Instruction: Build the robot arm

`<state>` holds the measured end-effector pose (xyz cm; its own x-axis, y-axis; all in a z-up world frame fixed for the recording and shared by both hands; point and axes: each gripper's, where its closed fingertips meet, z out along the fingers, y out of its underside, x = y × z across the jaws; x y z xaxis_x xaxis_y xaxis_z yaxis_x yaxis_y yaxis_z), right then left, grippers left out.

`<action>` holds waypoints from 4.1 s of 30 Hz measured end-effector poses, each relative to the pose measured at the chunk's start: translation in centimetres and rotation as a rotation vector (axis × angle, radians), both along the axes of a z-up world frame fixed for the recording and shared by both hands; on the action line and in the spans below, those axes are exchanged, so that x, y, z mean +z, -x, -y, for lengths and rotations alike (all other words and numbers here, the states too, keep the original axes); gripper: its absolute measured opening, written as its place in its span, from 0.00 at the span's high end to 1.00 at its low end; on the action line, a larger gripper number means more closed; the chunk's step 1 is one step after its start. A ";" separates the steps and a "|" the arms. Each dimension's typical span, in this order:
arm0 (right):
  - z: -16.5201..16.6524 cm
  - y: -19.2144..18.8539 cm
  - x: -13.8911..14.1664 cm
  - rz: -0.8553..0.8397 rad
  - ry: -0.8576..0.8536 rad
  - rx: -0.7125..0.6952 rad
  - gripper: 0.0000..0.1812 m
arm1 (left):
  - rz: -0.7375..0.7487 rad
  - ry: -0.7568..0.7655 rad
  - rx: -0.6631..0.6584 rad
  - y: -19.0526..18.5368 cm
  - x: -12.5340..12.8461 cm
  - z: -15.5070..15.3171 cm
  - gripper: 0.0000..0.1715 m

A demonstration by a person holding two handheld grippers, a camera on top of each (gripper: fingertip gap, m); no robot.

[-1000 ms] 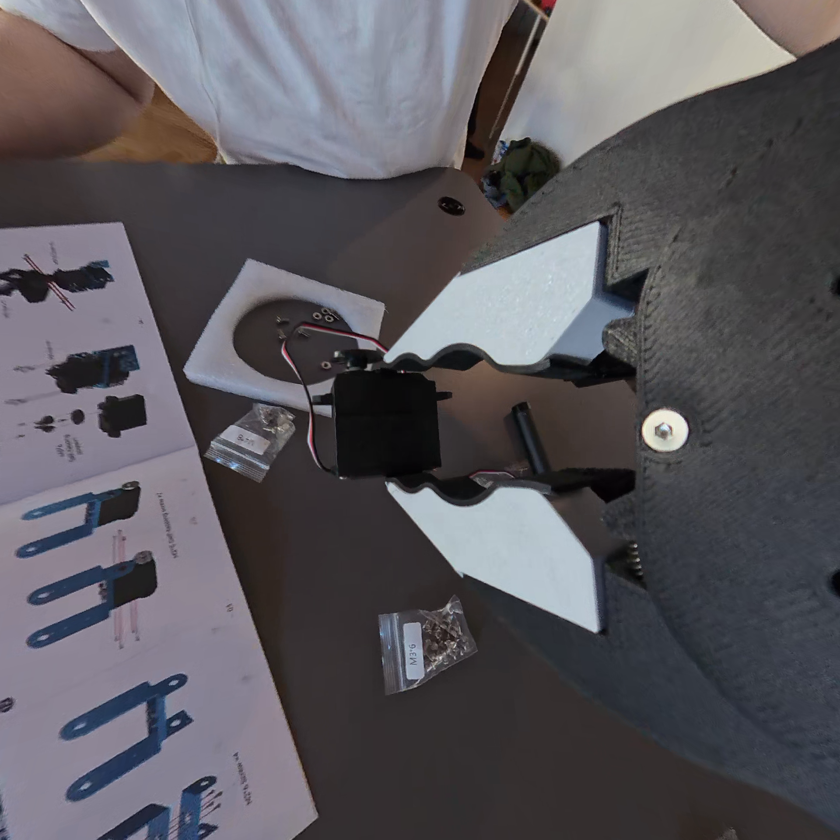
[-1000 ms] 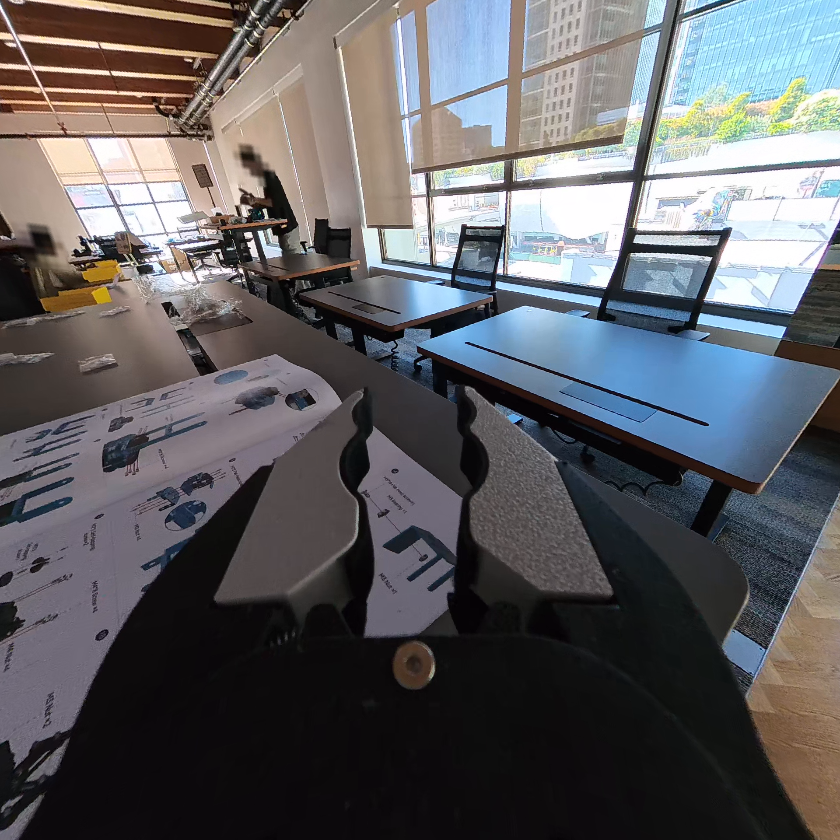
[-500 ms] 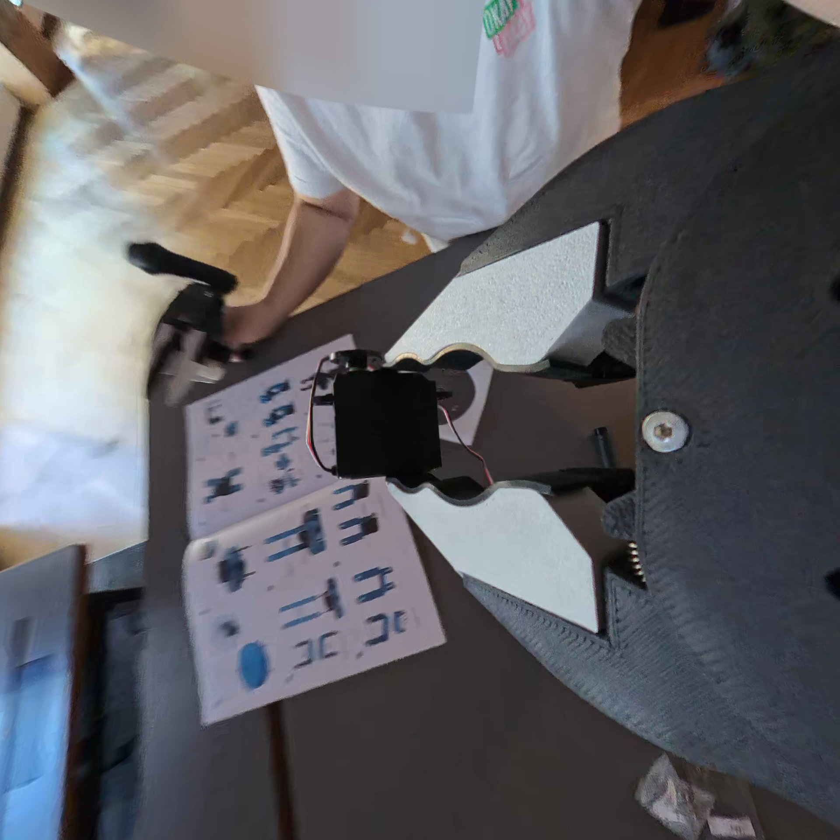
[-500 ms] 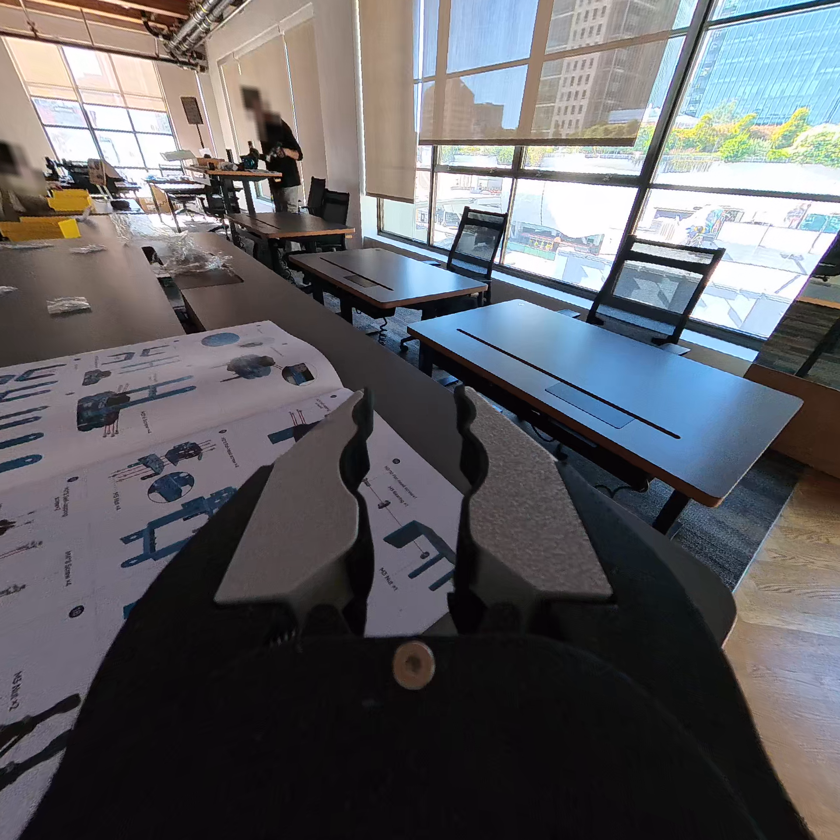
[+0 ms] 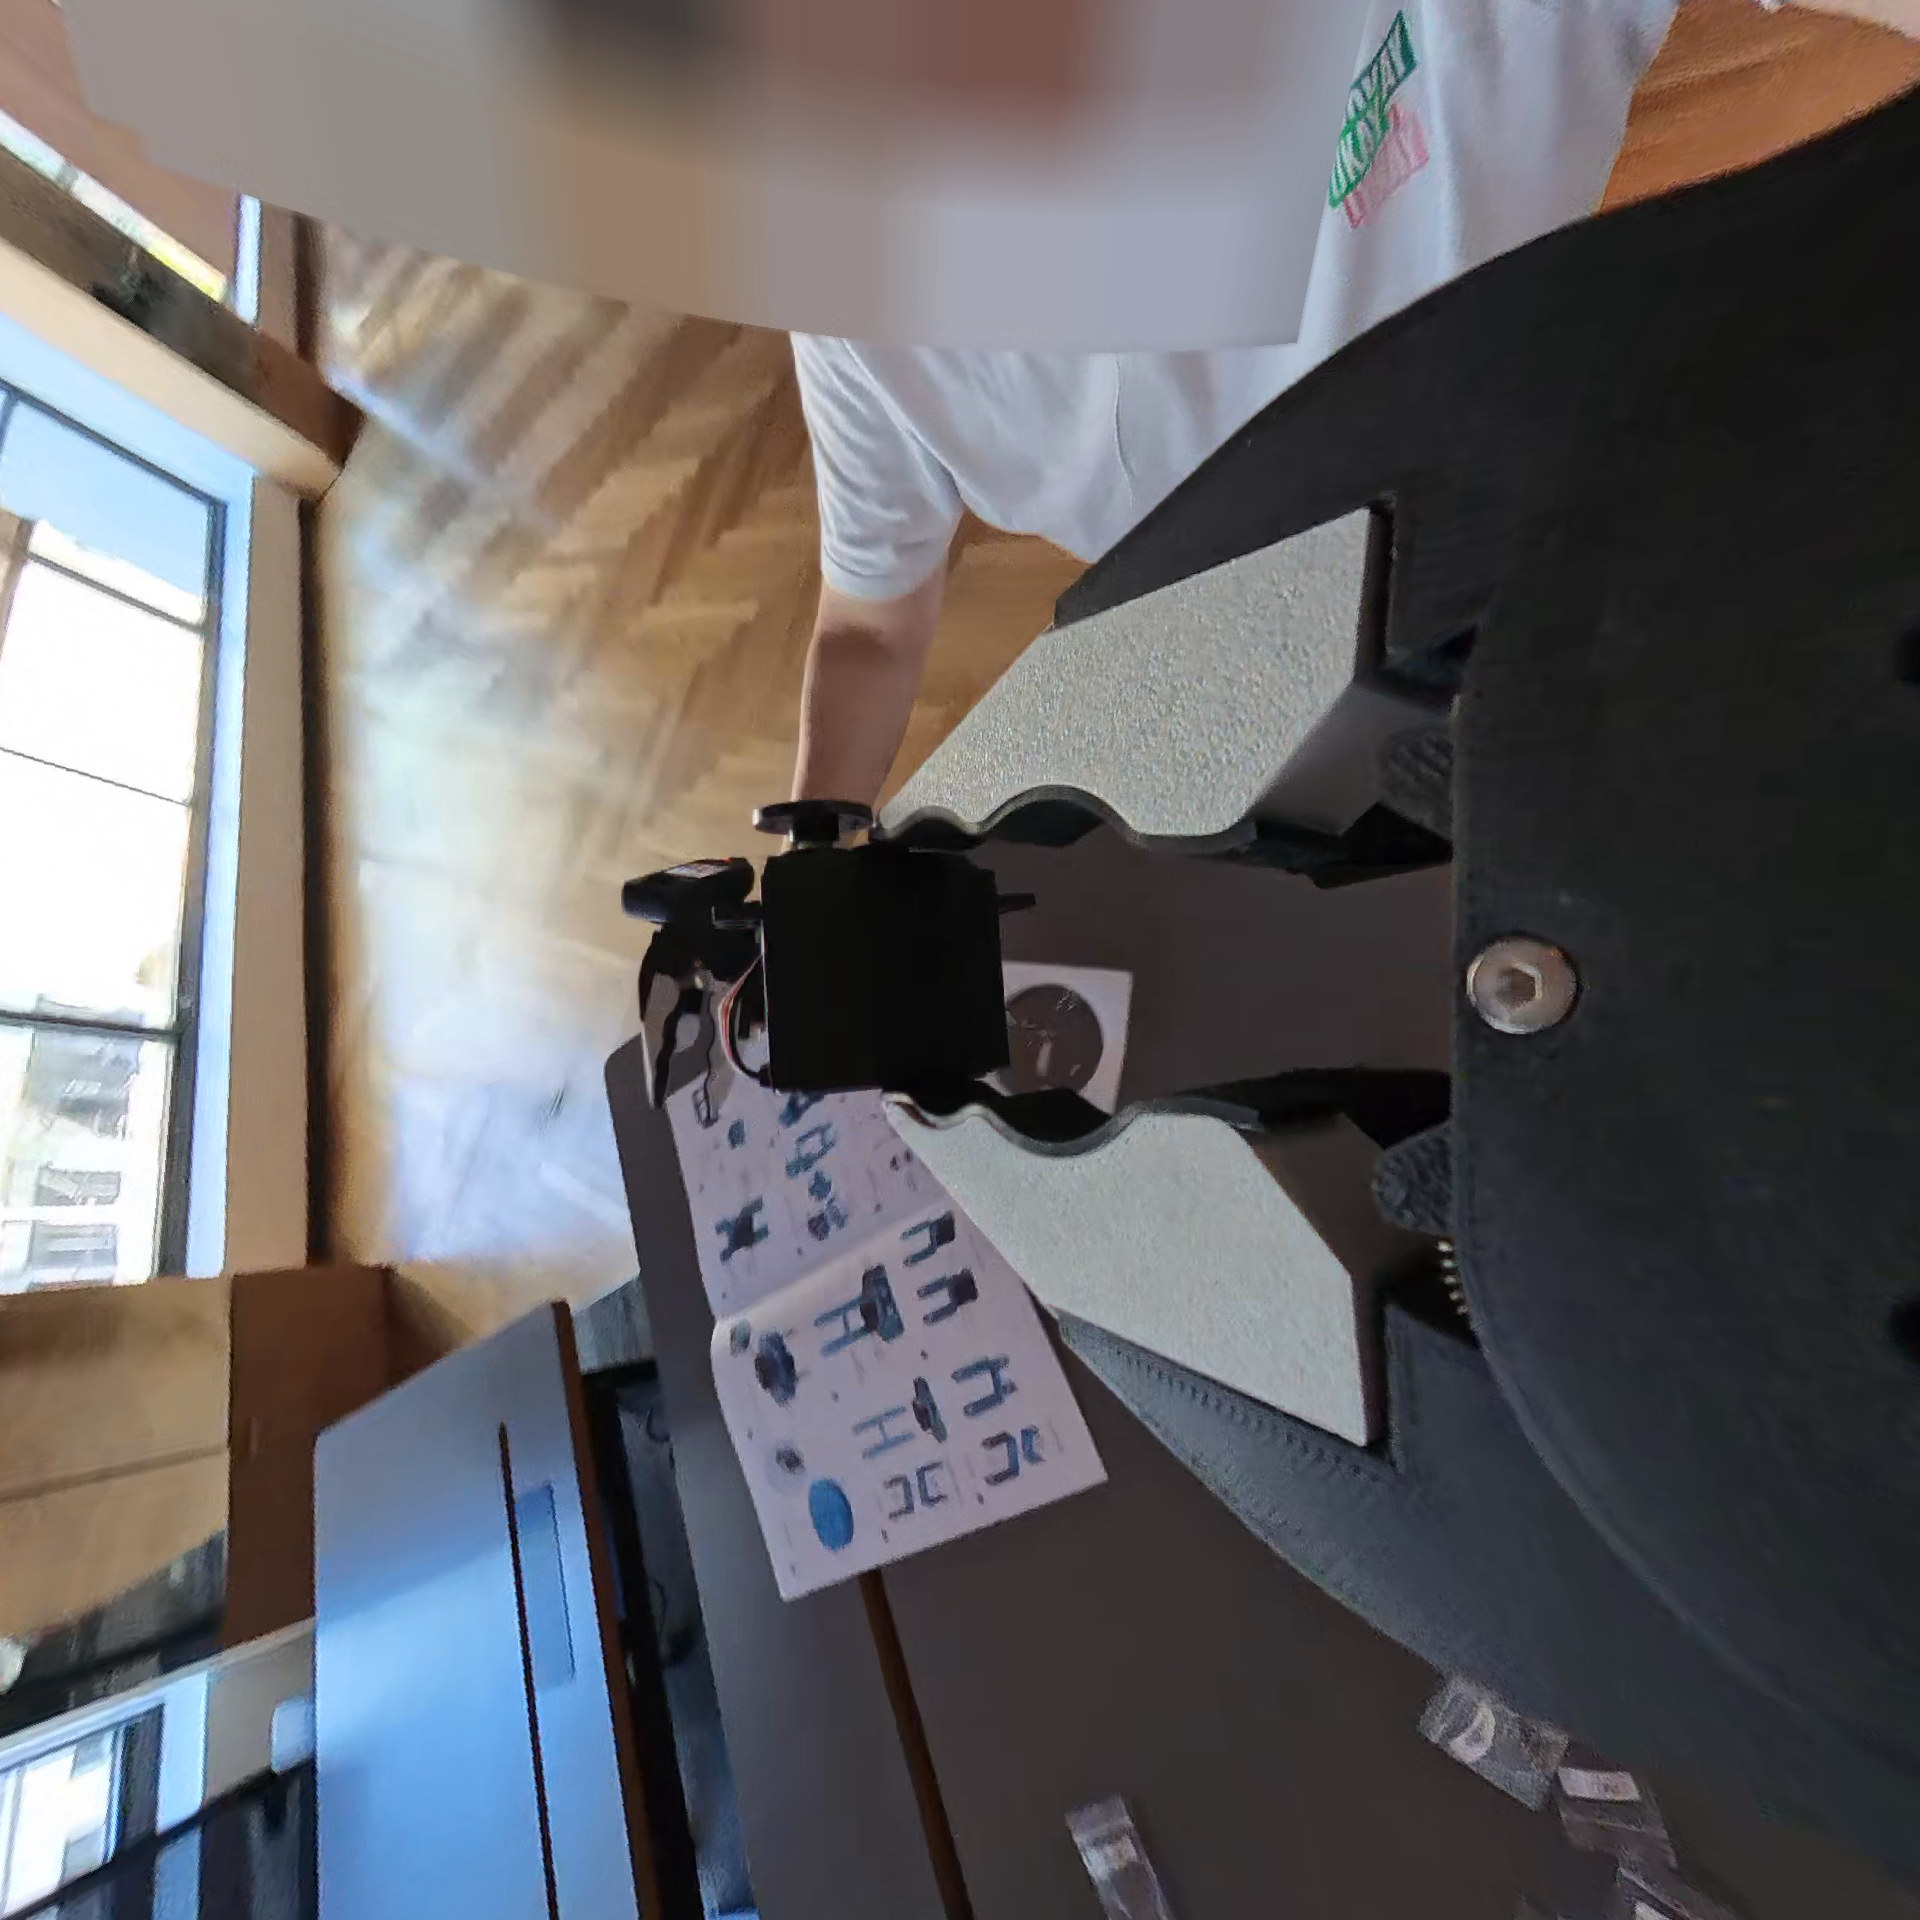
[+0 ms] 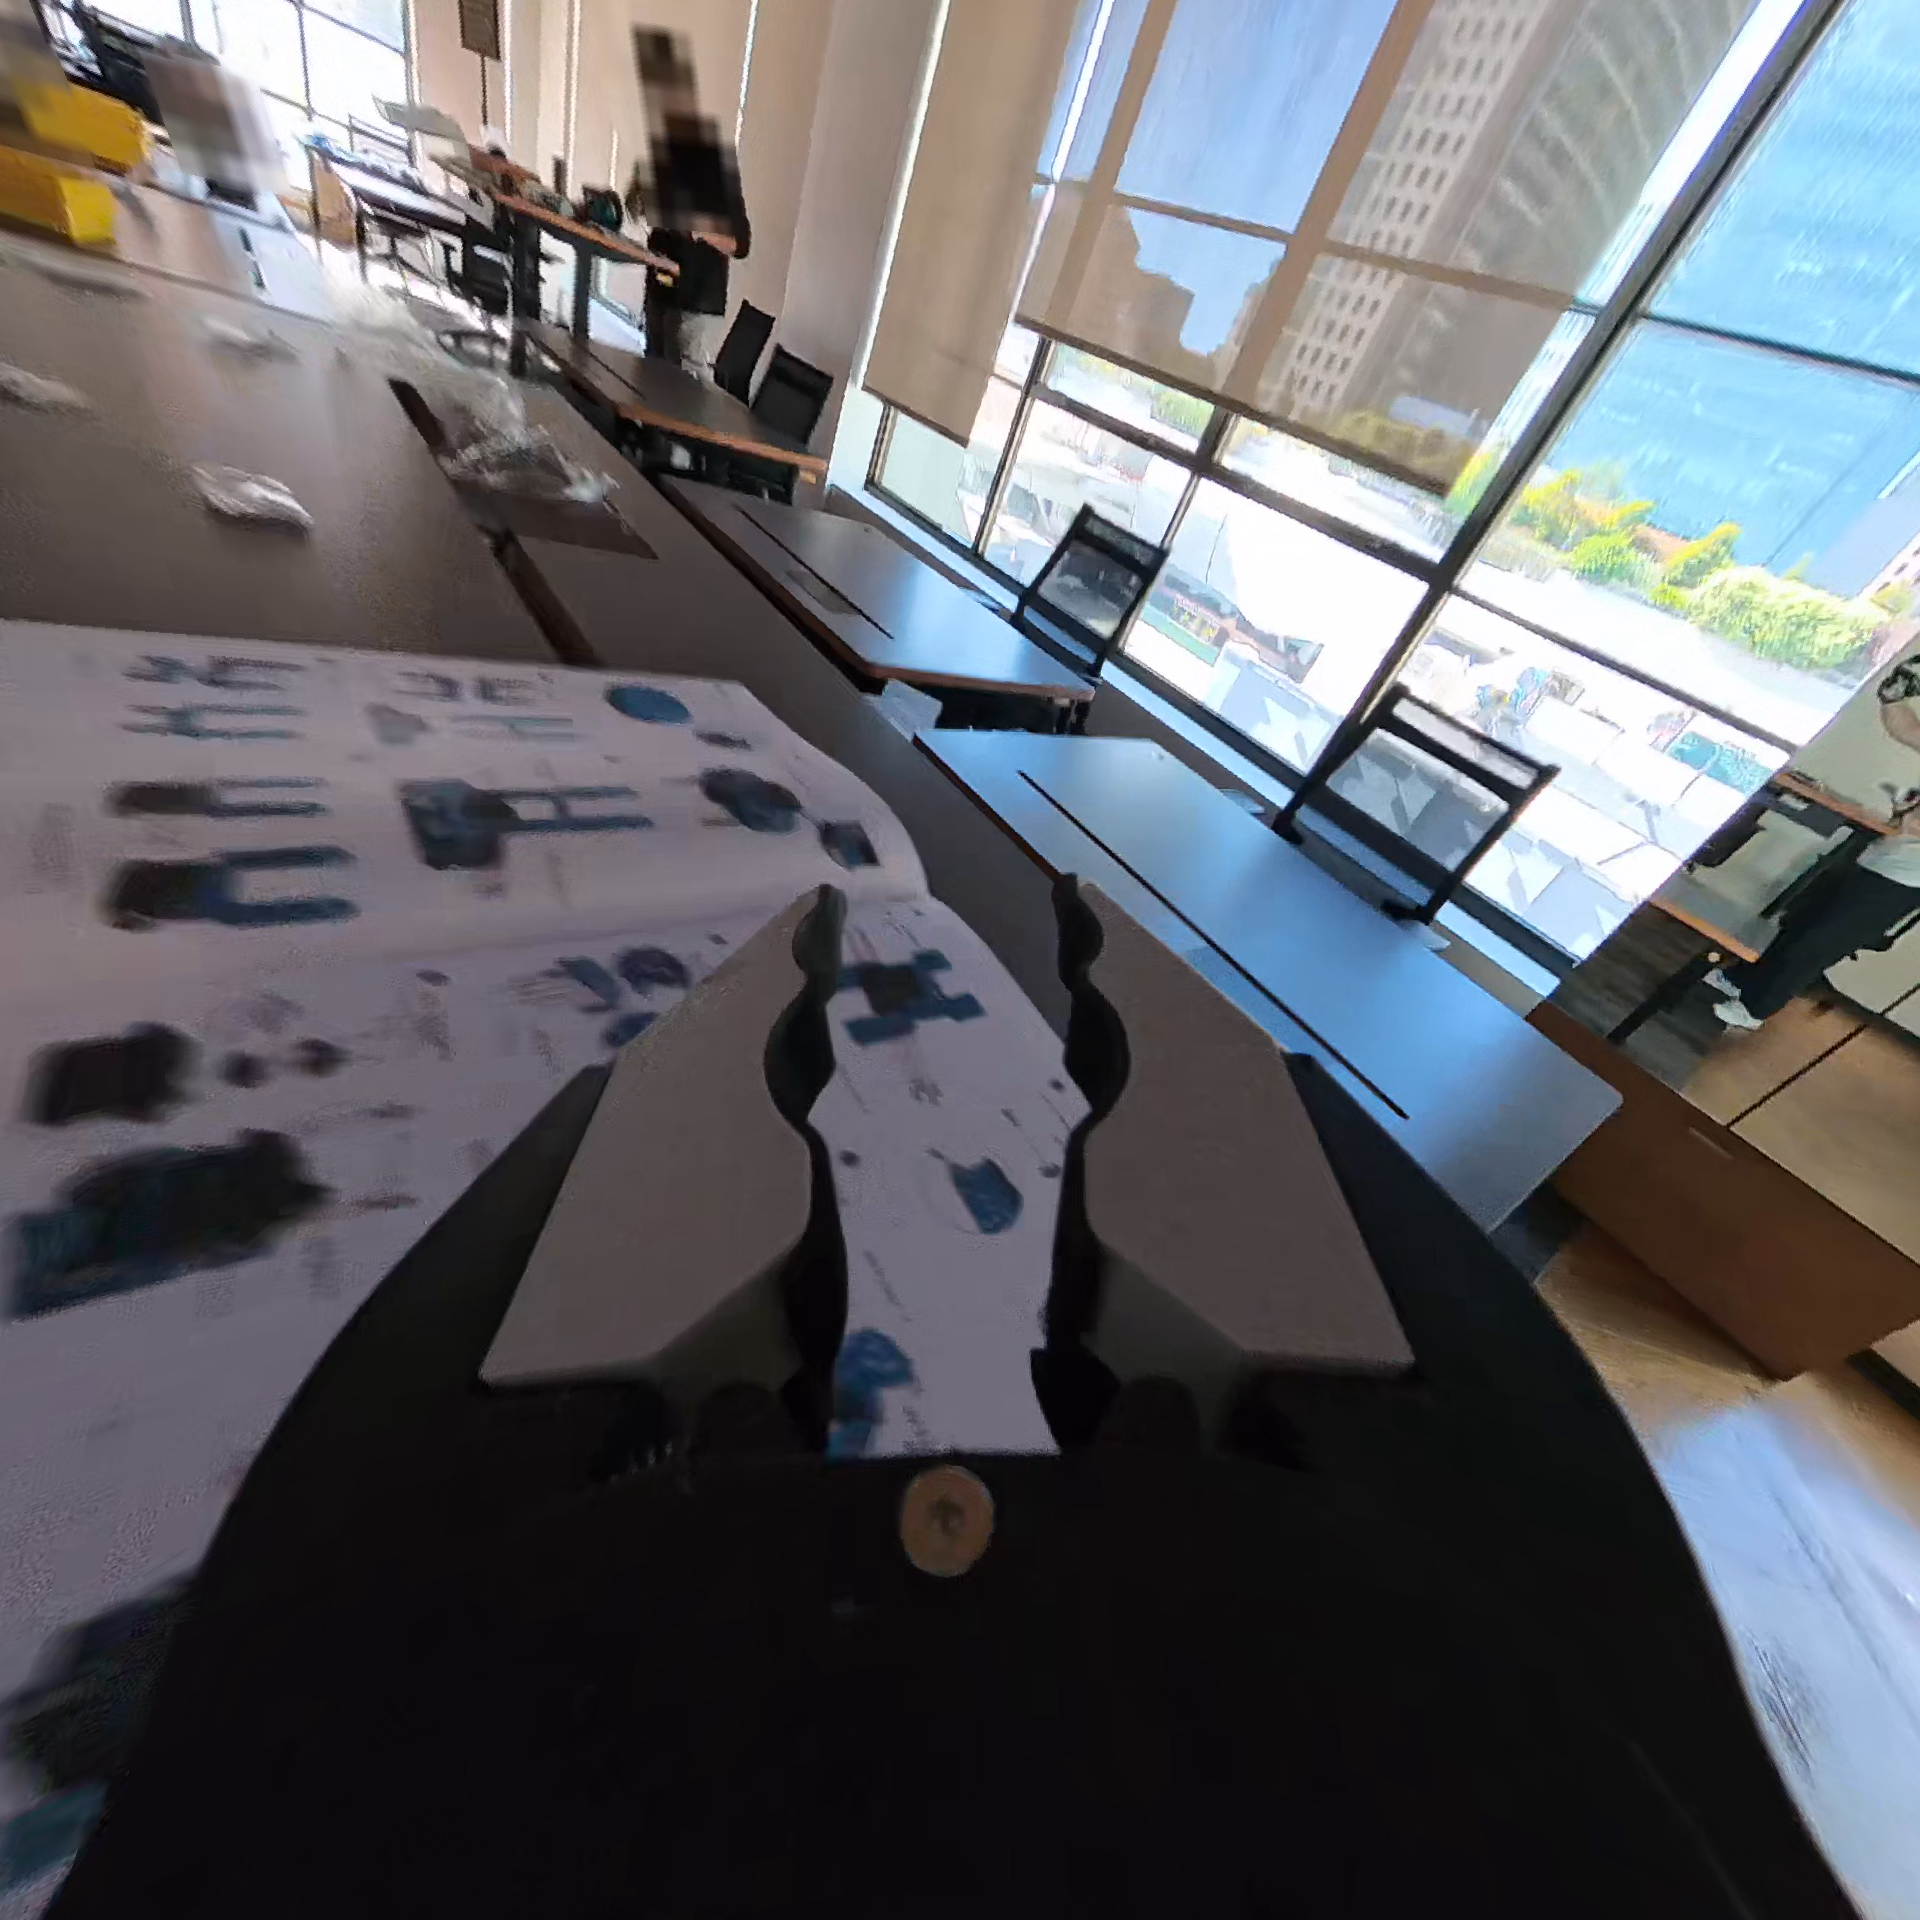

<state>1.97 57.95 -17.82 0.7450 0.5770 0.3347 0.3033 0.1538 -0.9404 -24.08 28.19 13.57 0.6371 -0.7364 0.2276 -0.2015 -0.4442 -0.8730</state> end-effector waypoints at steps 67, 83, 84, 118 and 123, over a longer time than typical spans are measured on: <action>37.6 47.9 -3.2 0.498 0.360 1.256 0.88 | 0.258 0.526 -0.435 23.7 -33.7 7.2 0.71; 36.9 49.5 -4.1 0.165 0.762 1.262 0.84 | 0.172 0.292 -0.012 22.9 -36.3 8.6 0.88; 36.2 49.4 -4.1 0.136 0.760 1.206 0.80 | 0.186 0.282 0.019 23.0 -36.4 8.4 0.88; 38.9 50.3 -5.1 0.800 0.393 1.127 0.77 | -0.068 -0.012 0.093 22.9 -37.7 9.2 0.88; 38.4 50.4 -5.9 0.849 0.373 1.163 0.80 | -0.018 -0.045 0.139 23.7 -37.2 9.6 0.88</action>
<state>-48.38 19.59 -23.69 -0.5192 0.8454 0.1251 0.6469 0.4845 -0.5889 -47.81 18.58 -23.59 0.7373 -0.6500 0.1842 -0.1562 -0.4293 -0.8895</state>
